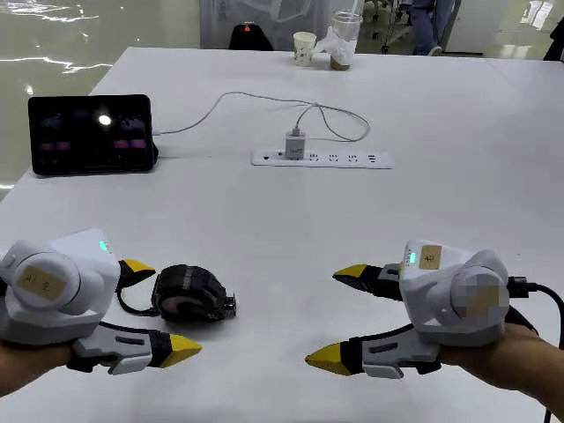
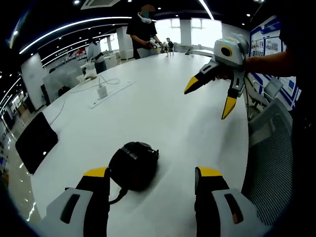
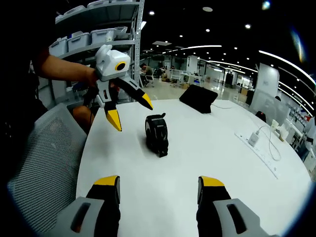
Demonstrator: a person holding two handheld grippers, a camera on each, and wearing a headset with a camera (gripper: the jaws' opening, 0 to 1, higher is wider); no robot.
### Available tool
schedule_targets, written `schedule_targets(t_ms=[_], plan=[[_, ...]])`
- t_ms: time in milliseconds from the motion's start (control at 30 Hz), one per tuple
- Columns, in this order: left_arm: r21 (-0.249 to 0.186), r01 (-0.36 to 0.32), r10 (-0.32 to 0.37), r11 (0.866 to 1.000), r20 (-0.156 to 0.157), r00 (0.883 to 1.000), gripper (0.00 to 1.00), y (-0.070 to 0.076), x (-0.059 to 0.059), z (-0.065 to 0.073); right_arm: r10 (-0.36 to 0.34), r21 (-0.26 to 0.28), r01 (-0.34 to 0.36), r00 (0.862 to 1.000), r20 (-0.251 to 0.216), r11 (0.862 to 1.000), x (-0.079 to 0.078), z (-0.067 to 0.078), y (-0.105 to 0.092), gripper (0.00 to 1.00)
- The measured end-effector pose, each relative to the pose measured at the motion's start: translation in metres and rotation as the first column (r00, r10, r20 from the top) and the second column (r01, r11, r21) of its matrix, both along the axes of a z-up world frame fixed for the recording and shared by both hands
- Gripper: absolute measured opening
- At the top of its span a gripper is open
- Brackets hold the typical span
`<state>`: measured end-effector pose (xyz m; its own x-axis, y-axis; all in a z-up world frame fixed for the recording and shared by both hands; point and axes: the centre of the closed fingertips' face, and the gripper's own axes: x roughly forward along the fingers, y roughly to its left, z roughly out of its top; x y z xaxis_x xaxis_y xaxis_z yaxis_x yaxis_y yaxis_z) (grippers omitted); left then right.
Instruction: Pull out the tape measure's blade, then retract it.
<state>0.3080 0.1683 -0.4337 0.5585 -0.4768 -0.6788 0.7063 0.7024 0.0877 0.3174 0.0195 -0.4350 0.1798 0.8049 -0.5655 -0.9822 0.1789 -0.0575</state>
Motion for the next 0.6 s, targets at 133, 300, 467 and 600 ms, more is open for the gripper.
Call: schedule_targets(t_ms=[133, 300, 467, 600], plan=[[0.023, 0.03, -0.029, 0.999, -0.02, 0.999, 0.64, 0.002, 0.003, -0.004, 0.027, -0.008, -0.027, 1.0, 0.01, 1.0, 0.005, -0.003, 0.007, 0.58], [0.042, 0.052, -0.051, 0.998, -0.033, 0.998, 0.63, 0.006, 0.009, -0.007, 0.058, -0.018, -0.058, 0.998, 0.012, 0.998, 0.009, -0.007, 0.015, 0.56], [0.059, 0.079, -0.077, 0.995, -0.036, 0.996, 0.59, 0.01, 0.016, -0.009, 0.092, -0.03, -0.091, 0.996, 0.017, 0.995, 0.012, -0.012, 0.023, 0.52], [0.074, 0.103, -0.101, 0.992, -0.04, 0.994, 0.56, 0.013, 0.023, -0.009, 0.12, -0.042, -0.12, 0.993, 0.016, 0.992, 0.015, -0.018, 0.029, 0.48]])
